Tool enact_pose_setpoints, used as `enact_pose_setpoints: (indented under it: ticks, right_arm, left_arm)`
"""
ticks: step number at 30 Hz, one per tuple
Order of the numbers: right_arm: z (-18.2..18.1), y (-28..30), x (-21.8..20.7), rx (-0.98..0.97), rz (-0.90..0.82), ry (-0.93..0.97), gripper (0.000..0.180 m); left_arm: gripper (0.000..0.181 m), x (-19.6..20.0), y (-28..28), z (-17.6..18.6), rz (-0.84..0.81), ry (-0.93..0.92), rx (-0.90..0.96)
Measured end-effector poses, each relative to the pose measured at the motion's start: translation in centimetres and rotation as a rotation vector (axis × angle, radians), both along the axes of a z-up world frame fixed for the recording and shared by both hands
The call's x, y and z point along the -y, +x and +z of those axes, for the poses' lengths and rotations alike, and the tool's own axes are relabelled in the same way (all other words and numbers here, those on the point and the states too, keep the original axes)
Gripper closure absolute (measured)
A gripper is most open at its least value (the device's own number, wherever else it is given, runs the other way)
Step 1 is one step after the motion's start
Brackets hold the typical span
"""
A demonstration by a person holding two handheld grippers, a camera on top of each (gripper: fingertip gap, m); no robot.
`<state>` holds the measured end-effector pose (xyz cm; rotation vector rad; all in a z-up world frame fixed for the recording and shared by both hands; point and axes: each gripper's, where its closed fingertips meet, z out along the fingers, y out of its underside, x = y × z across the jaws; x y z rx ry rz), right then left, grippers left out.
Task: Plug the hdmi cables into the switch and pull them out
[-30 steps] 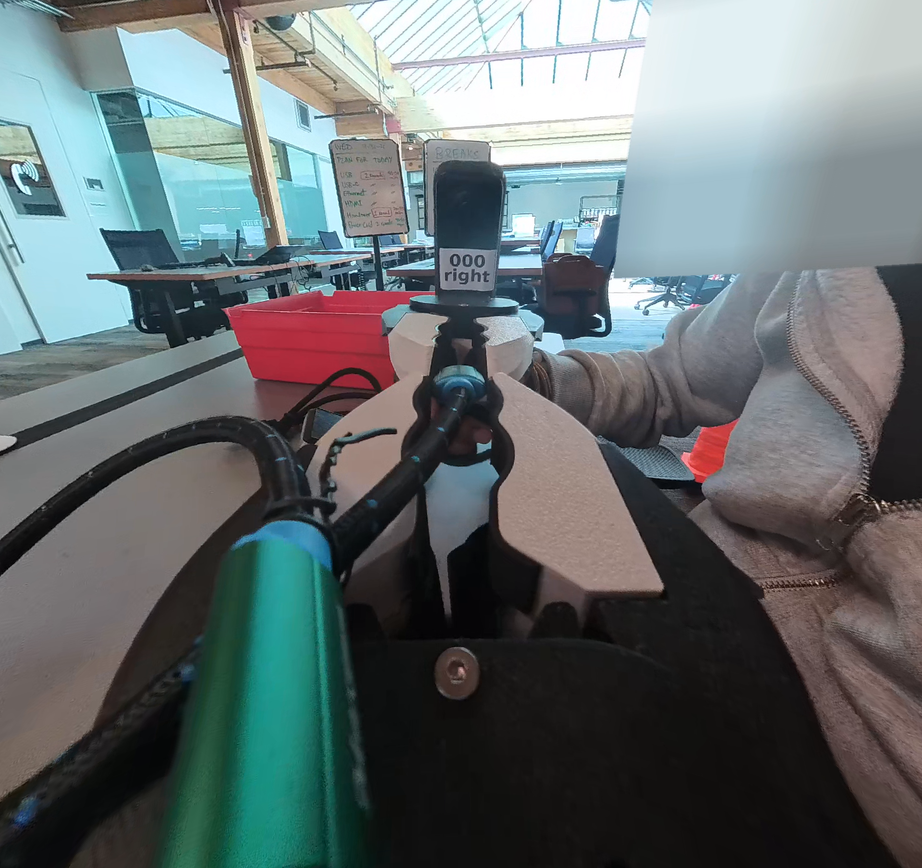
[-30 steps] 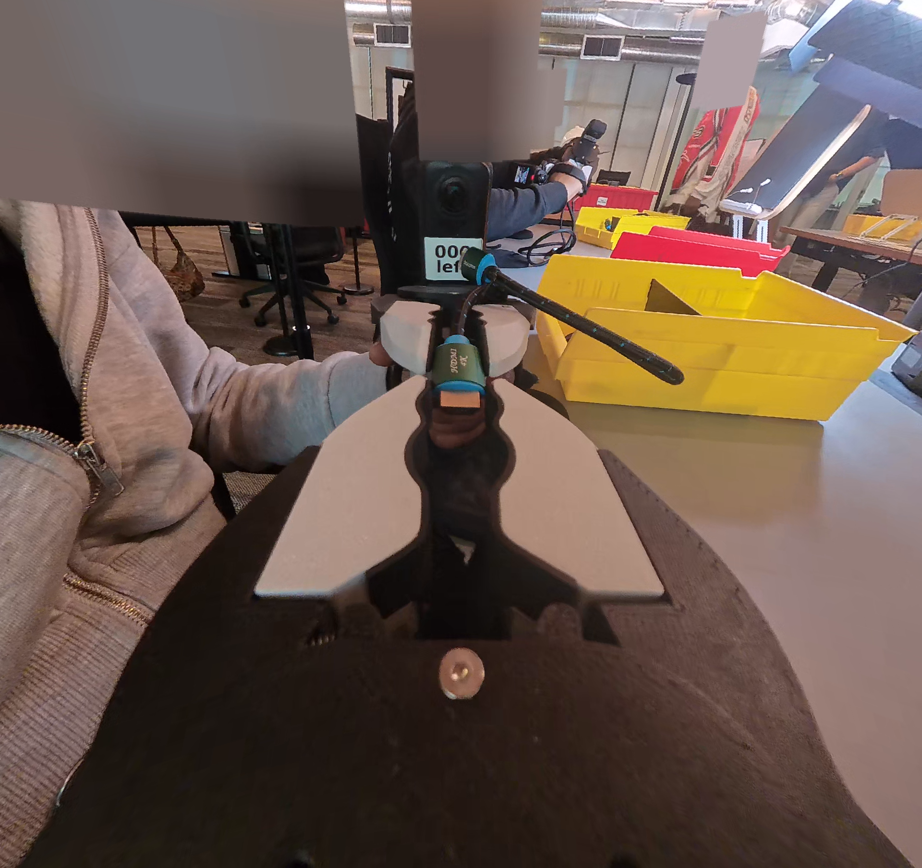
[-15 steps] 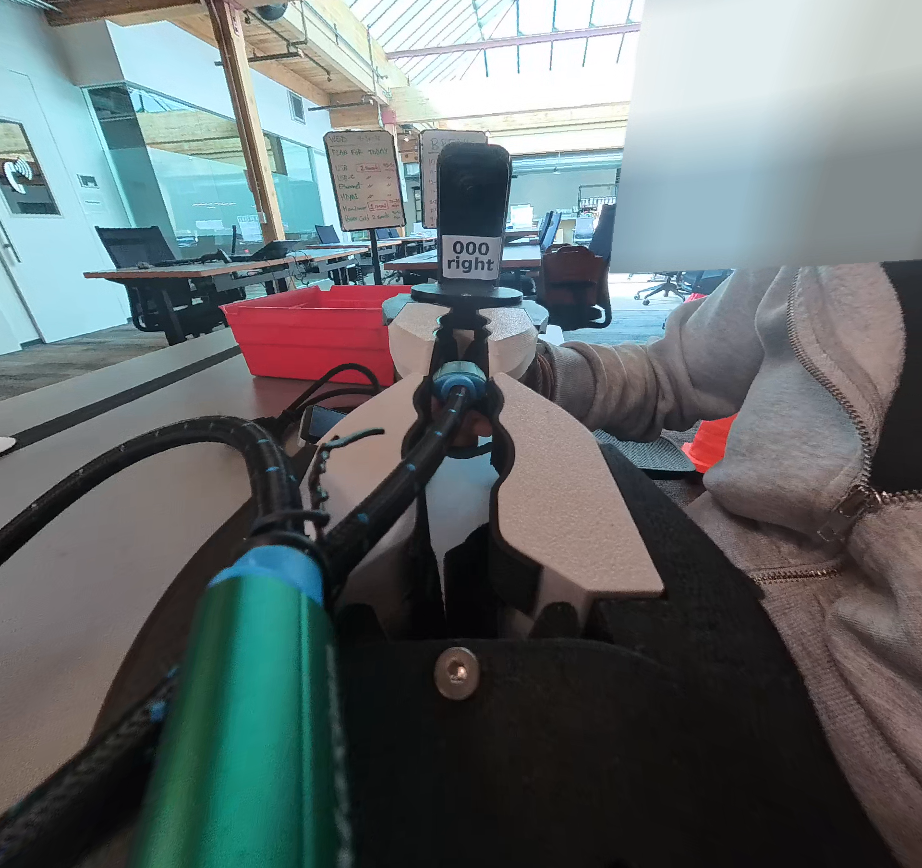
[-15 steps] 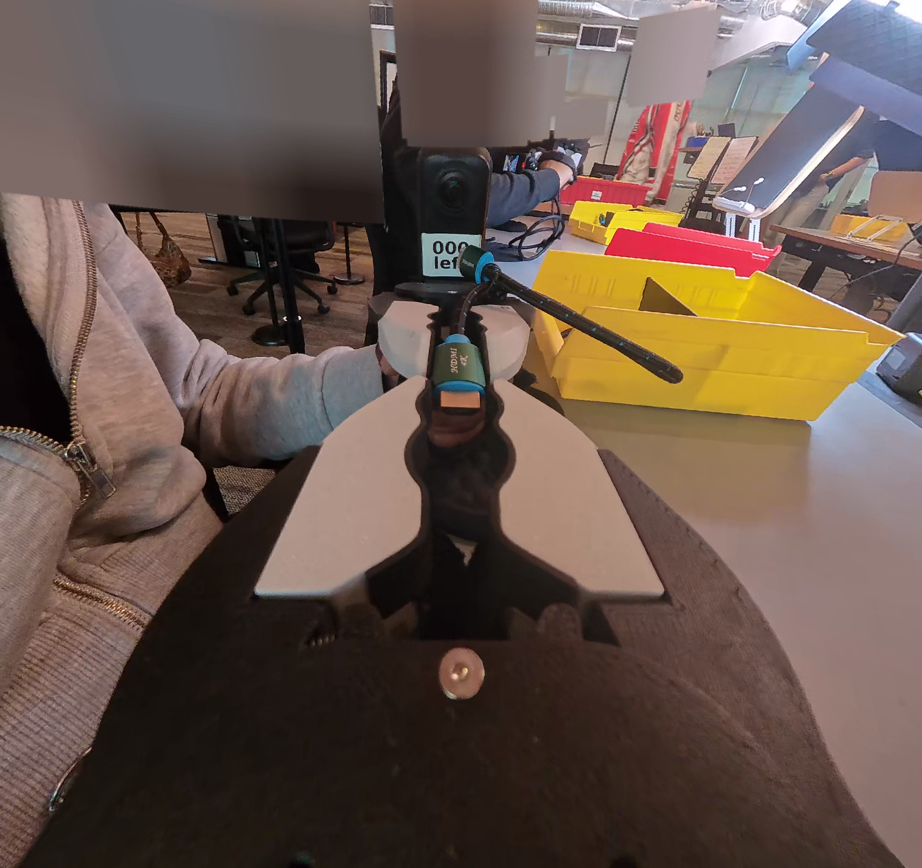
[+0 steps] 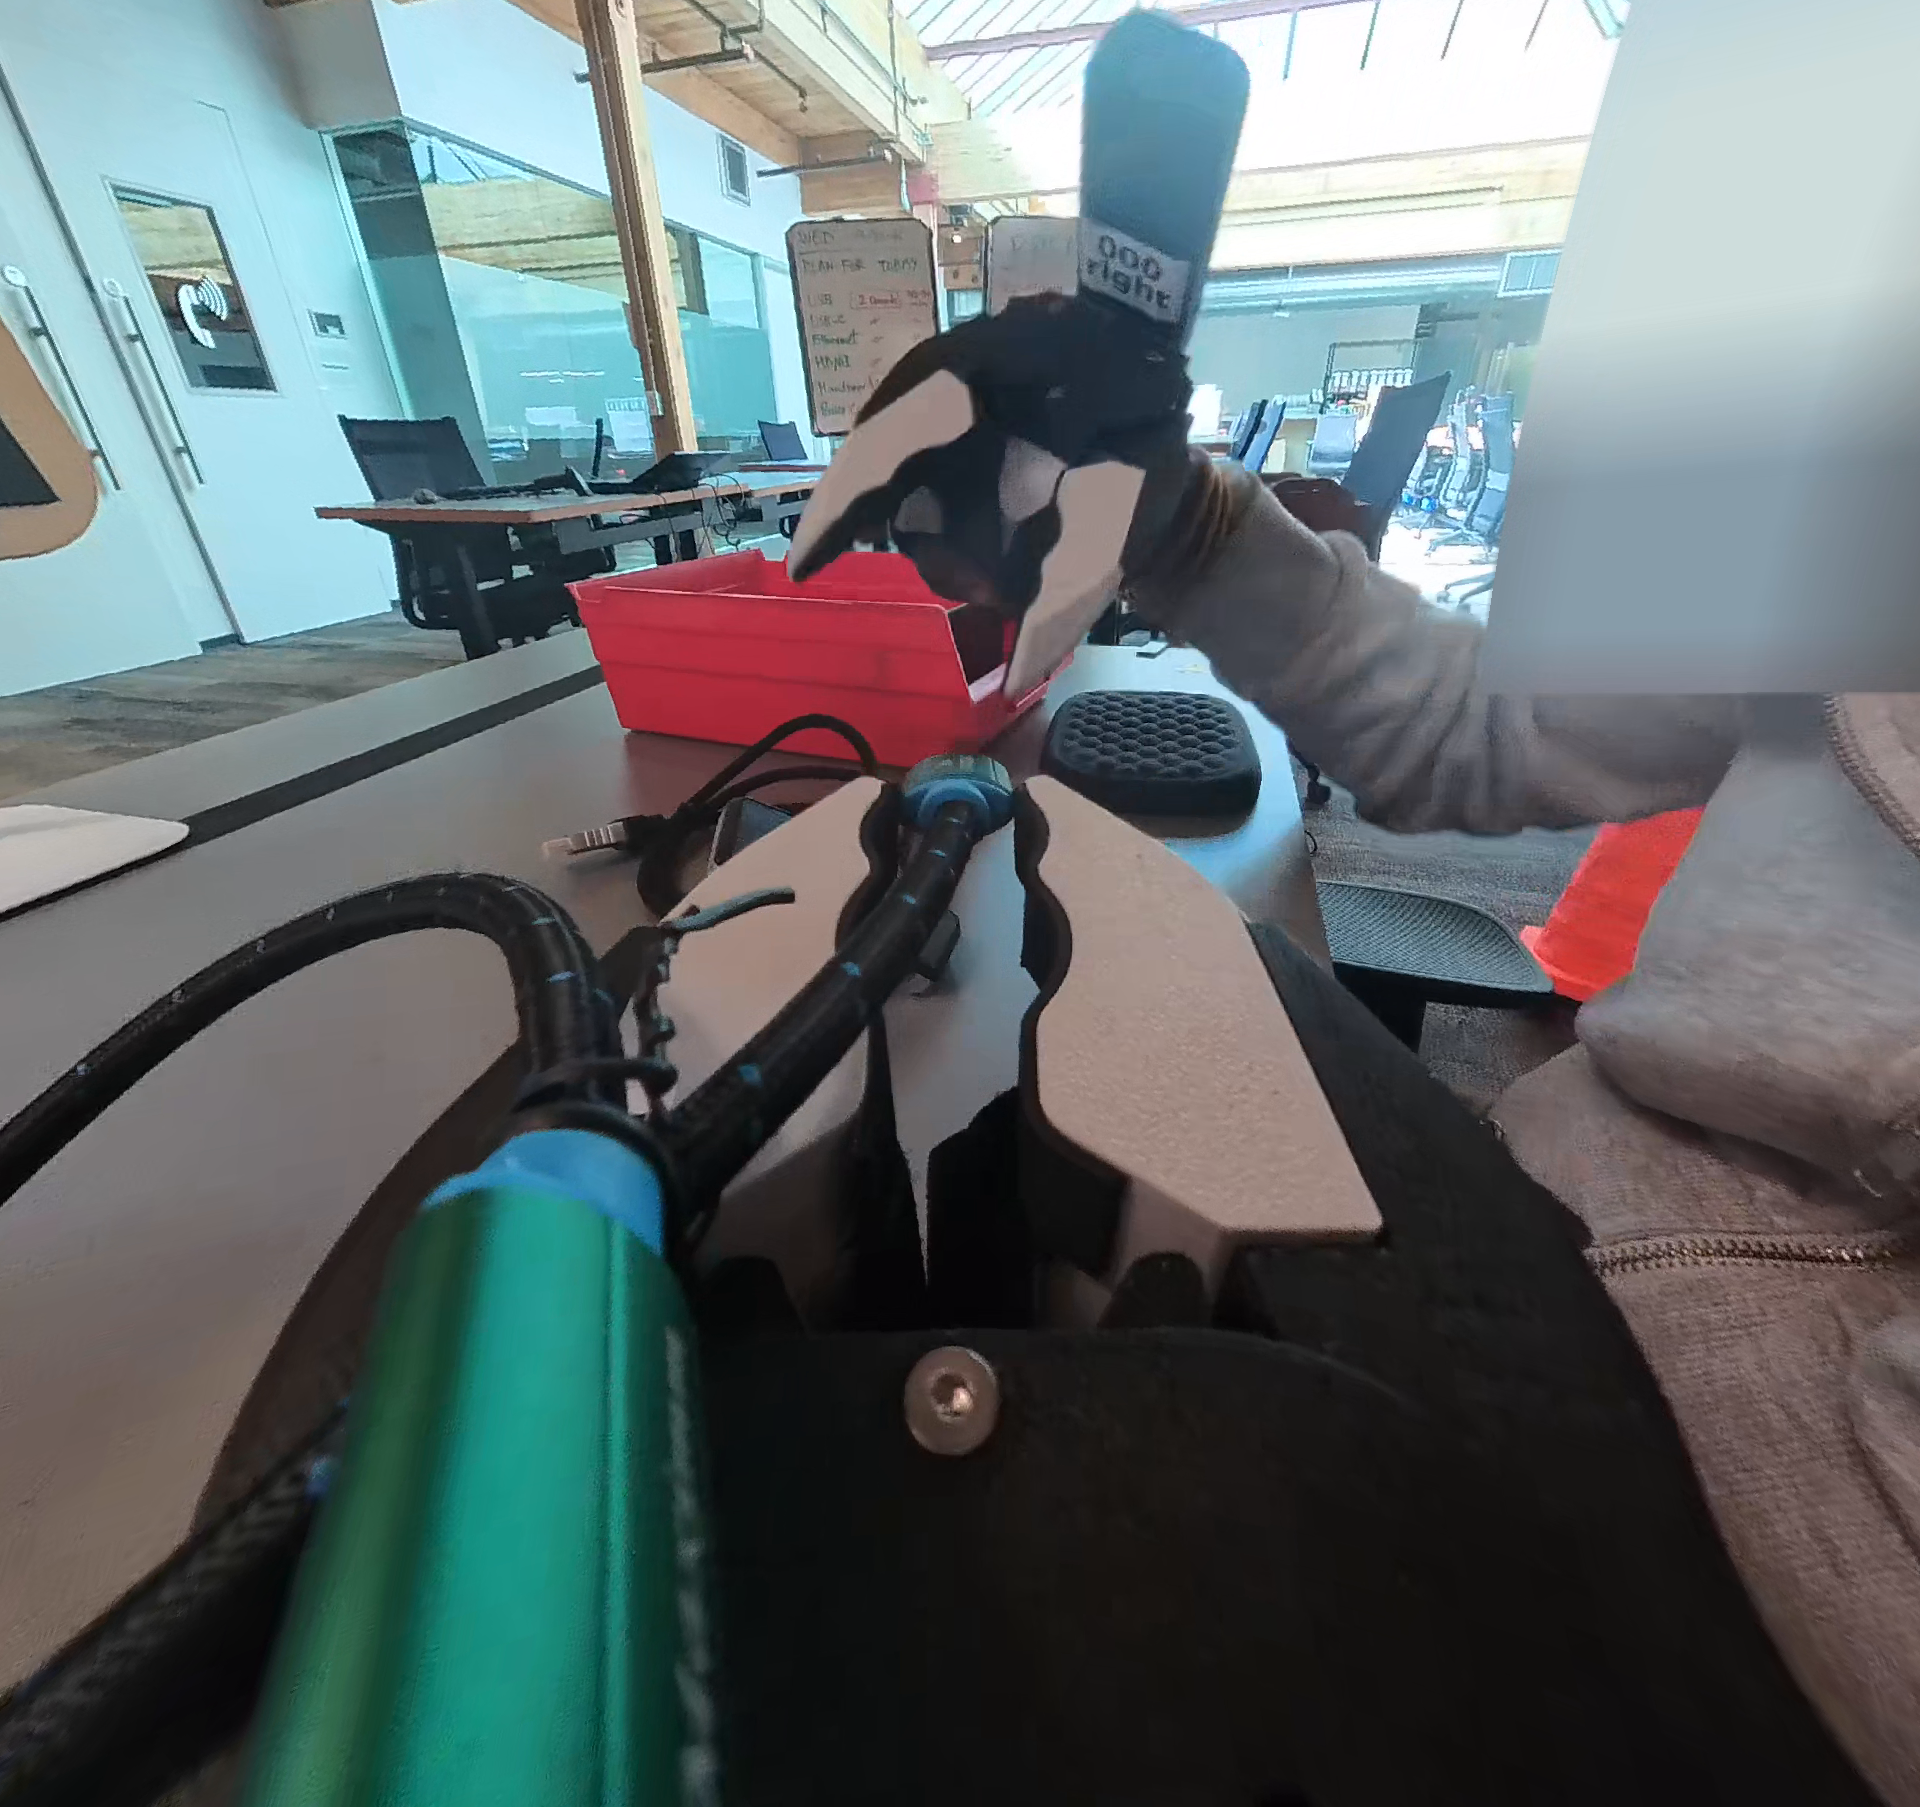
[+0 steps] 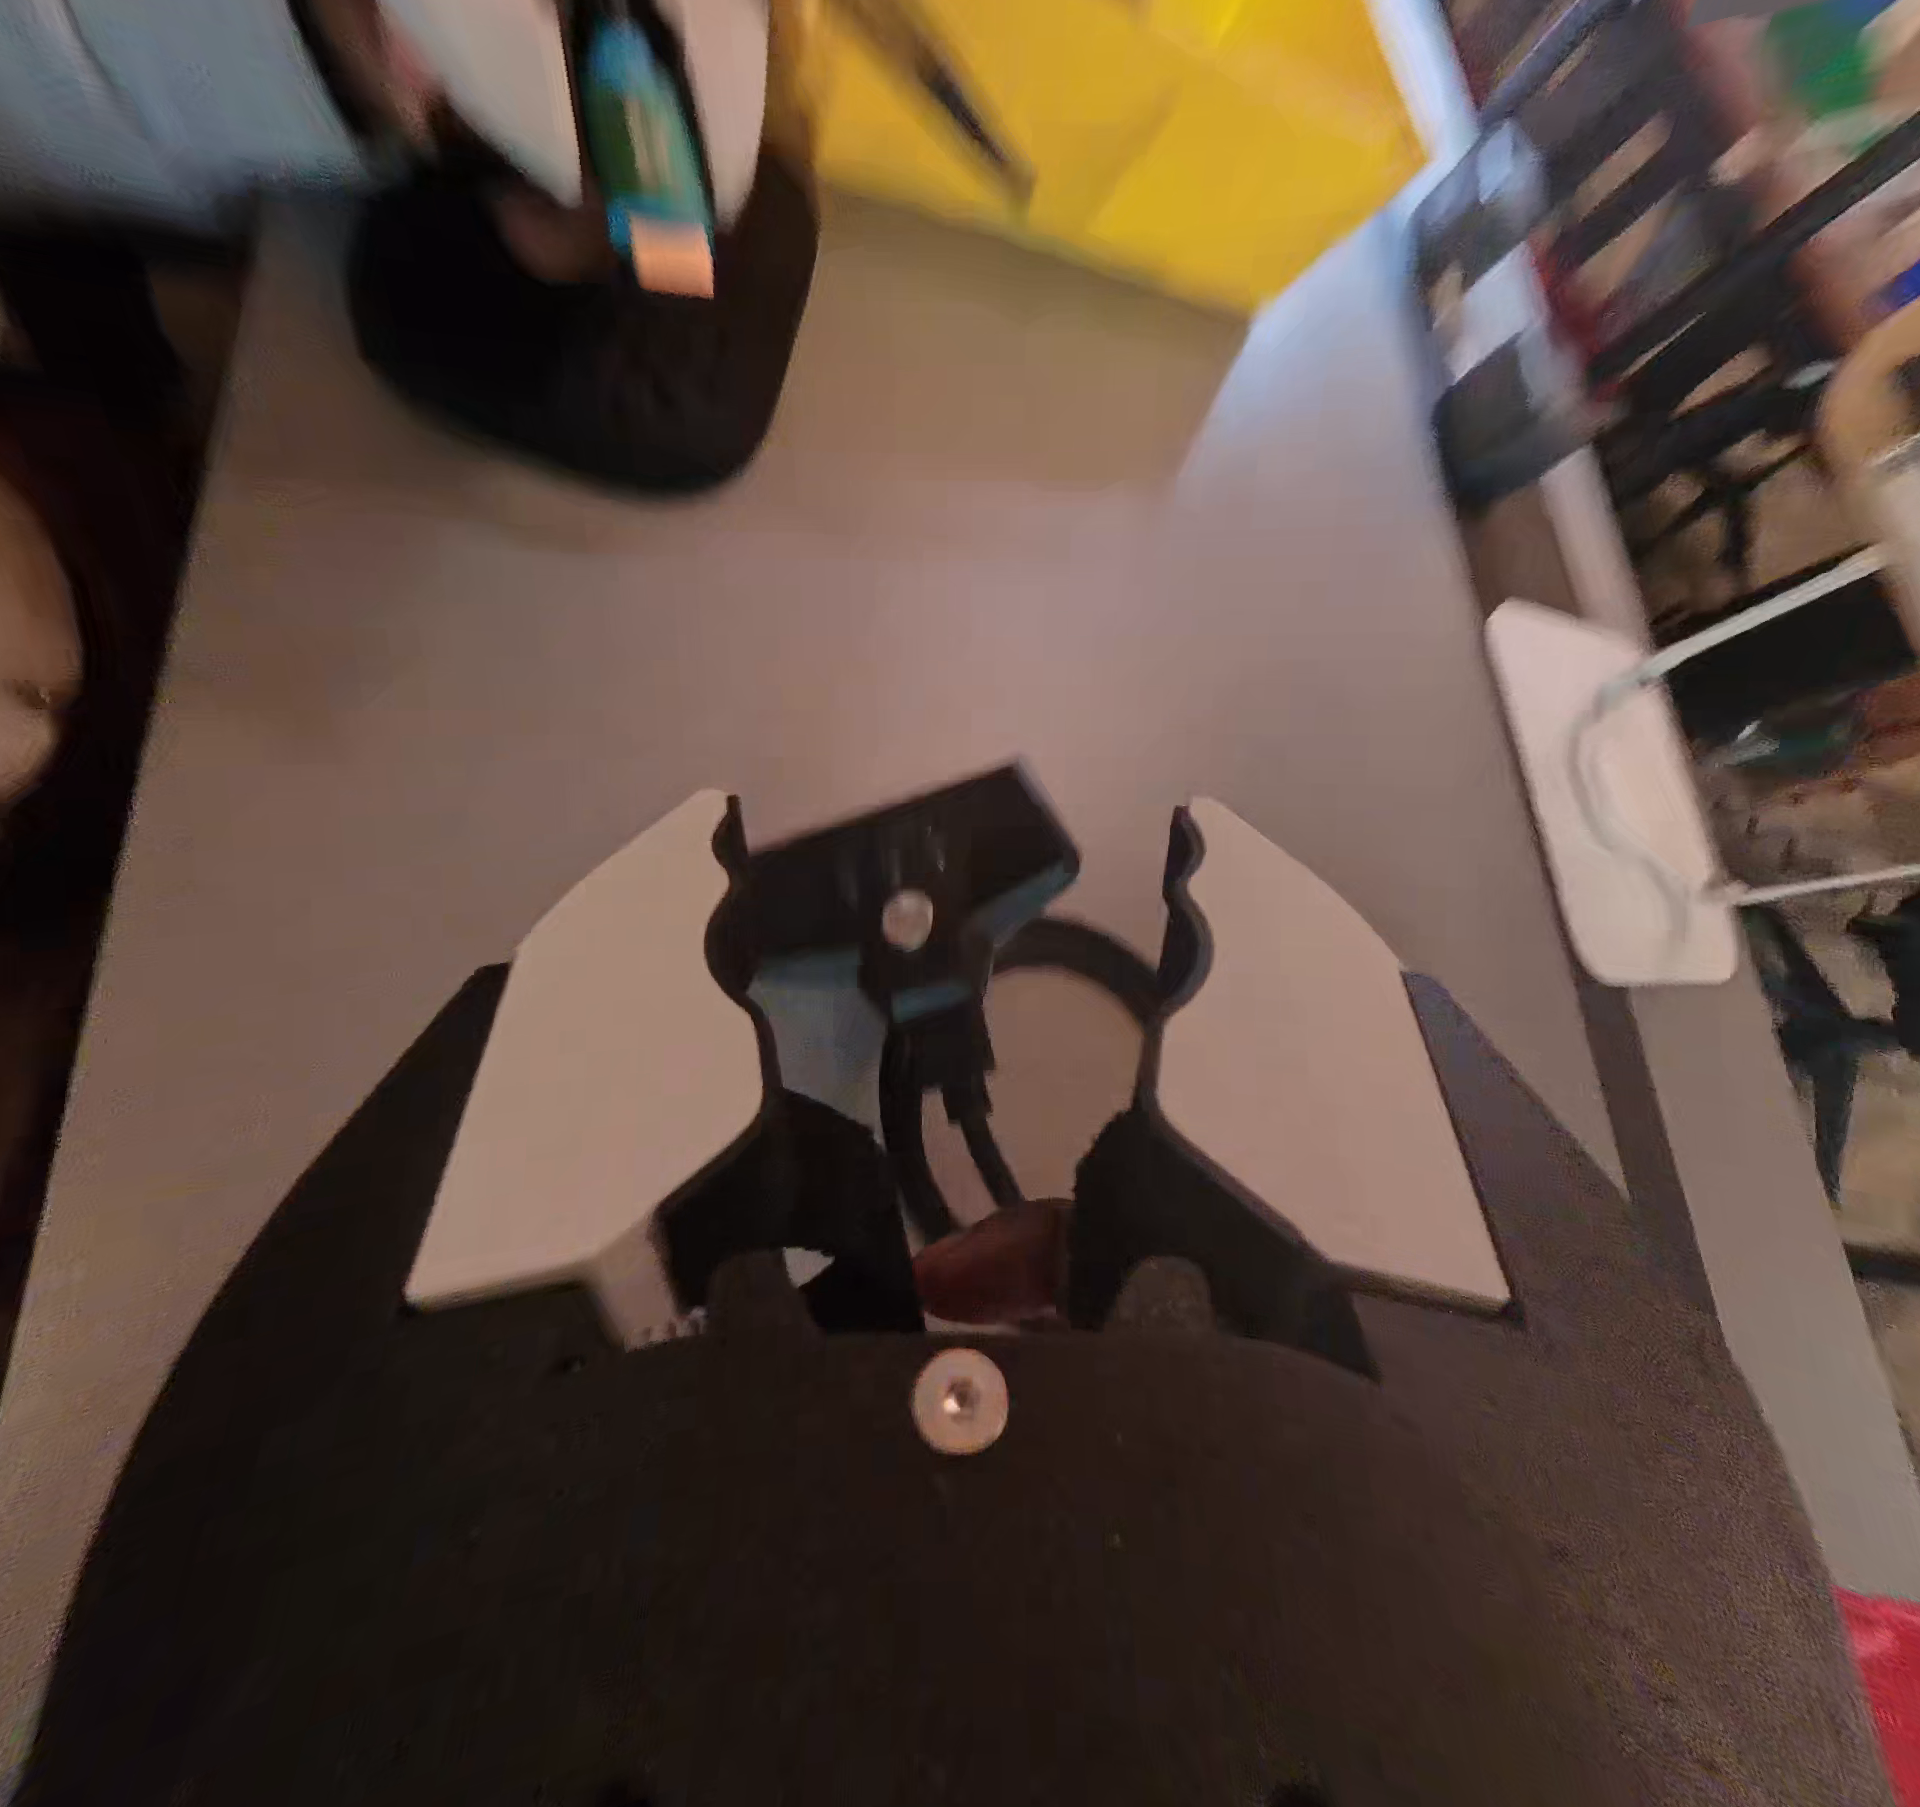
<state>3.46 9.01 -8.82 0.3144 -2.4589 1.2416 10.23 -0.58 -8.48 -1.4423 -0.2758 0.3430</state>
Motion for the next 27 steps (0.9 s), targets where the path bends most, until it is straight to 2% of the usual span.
enact_pose_setpoints:
  ticks: [4,7,11,13,17,23,27]
  right_arm:
    - [-5.7,-2.6,-2.2,-0.032,-0.022,0.406,0.104]
    - [-9.0,-4.1,-3.2,-0.113,-0.033,0.557,0.113]
    - [-10.0,-4.6,-1.4,-0.176,-0.014,0.436,0.125]
    - [-10.8,-5.2,-1.2,-0.22,-0.014,0.441,0.136]
    - [-10.7,-5.0,0.1,-0.258,0.024,0.322,0.14]
    - [-5.8,-0.4,2.3,-0.029,0.197,-0.05,0.141]
    - [-5.2,3.1,3.1,0.118,0.347,-0.109,0.141]
  left_arm:
    - [0.159,0.1,0.0,0.1,-0.001,0.013,0.003]
    - [0.159,0.1,0.0,0.1,0.002,0.01,0.004]
    - [0.159,0.1,-0.1,0.0,0.007,0.003,0.006]
    - [0.159,0.1,-0.2,0.0,0.015,0.002,0.006]
    - [0.159,0.0,-0.4,-0.2,0.027,-0.006,0.01]
    - [0.159,0.0,-0.4,-0.2,0.05,-0.032,-0.026]
    - [0.16,-0.8,0.4,-0.7,0.036,-0.106,-0.112]
